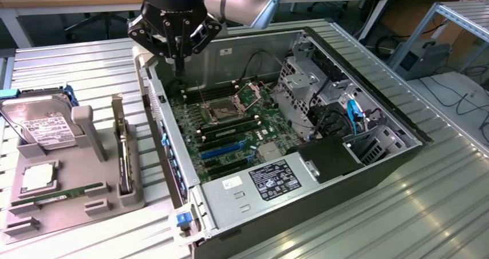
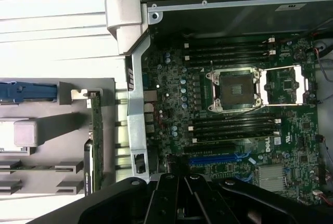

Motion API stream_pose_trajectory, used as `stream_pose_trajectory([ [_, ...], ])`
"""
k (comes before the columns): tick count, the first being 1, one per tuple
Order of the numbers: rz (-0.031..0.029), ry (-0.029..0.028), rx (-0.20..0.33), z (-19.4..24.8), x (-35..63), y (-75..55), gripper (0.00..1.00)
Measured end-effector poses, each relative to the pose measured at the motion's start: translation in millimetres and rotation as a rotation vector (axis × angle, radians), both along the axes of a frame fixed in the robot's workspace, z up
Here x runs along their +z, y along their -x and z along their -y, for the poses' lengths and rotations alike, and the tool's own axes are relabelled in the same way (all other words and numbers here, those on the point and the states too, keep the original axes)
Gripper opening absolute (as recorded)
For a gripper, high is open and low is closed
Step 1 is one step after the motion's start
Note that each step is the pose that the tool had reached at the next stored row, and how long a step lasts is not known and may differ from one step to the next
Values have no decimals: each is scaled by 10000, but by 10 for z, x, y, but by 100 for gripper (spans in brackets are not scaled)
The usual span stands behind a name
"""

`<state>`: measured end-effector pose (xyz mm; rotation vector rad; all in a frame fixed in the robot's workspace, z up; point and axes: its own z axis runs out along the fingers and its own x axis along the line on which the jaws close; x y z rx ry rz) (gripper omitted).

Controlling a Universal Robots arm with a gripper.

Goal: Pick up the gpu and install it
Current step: 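Reach for the gpu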

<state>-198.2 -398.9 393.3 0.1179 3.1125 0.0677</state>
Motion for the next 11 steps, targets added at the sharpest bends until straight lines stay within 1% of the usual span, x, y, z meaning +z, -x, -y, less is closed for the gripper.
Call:
stream_pose_trajectory([
  [11,0,0,-1,0,0,85,11],
])
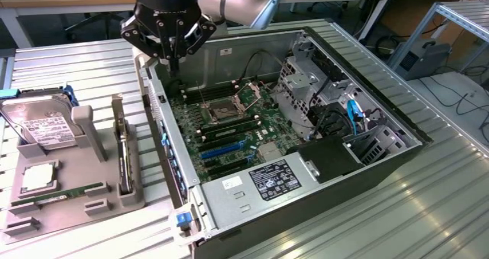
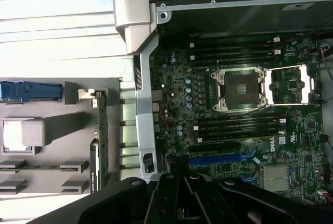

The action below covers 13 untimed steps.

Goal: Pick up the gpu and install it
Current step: 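Reach for the gpu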

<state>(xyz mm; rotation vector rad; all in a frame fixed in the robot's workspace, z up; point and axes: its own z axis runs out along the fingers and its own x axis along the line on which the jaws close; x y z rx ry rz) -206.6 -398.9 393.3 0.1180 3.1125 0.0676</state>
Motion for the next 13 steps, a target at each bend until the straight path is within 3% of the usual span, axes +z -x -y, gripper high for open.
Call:
stream_pose_trajectory([
  [13,0,0,1,0,0,74,11],
])
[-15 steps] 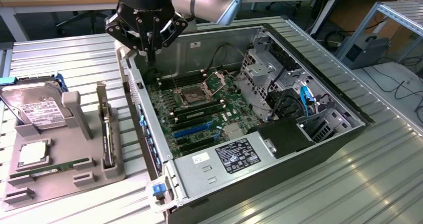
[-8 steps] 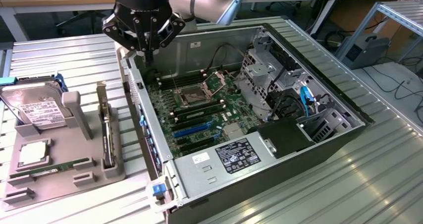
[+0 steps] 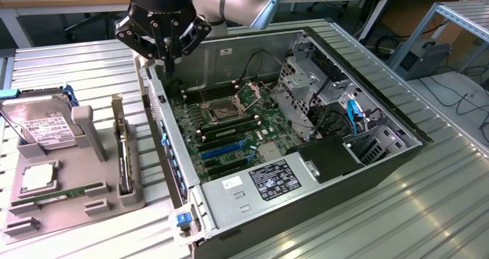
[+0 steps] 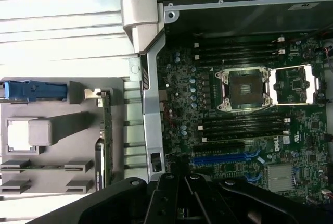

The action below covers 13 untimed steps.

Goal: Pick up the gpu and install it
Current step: 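Reach for the gpu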

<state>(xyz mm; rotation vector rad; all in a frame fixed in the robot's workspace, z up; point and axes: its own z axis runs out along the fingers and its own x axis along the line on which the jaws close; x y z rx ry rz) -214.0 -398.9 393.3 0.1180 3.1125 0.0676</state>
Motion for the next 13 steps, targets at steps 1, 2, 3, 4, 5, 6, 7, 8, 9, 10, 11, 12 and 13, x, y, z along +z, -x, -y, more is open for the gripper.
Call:
stream_pose_trajectory([
  [1,0,-1,0,0,0,5,11],
  [2,0,0,0,0,0,9,11],
  [3,0,0,0,0,0,13,11],
  [4,0,-1,0,0,0,18,11],
  [5,1,-1,0,0,0,23,11],
  [6,0,0,0,0,0,28,11],
  [7,1,0,0,0,0,33,11],
  [8,0,-1,0,0,0,38,11],
  [9,0,0,0,0,0,43,11],
  [10,1,-1,0,0,0,48,11],
  [11,0,0,0,0,0,53,11],
  [12,1,-1,0,0,0,58,11],
  [13,0,-1,-1,0,0,63,11],
])
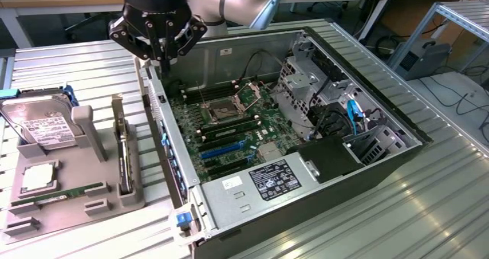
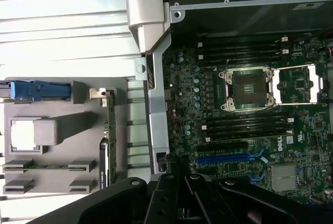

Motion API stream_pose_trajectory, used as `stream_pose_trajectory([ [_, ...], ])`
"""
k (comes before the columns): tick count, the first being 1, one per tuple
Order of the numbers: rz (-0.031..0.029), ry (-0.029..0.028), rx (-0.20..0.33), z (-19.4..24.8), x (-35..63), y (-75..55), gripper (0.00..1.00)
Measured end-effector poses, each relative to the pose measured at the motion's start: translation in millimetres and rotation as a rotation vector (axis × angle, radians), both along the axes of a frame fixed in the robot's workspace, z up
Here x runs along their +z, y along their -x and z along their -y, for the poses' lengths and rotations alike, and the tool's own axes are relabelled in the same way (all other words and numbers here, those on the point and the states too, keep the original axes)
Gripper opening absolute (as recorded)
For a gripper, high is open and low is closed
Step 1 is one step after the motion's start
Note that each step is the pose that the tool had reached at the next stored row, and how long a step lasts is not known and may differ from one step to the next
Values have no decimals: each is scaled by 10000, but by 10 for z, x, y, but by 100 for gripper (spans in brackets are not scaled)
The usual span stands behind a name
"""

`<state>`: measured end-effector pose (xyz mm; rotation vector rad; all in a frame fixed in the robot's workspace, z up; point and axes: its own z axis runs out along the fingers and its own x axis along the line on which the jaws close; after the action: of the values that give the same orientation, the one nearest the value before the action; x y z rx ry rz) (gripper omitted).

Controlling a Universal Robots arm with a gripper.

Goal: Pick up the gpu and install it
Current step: 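Reach for the gpu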

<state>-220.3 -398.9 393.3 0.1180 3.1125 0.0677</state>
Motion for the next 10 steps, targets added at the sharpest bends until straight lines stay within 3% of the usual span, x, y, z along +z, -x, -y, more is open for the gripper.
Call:
stream_pose_trajectory([
  [10,0,1,0,0,0,74,11],
])
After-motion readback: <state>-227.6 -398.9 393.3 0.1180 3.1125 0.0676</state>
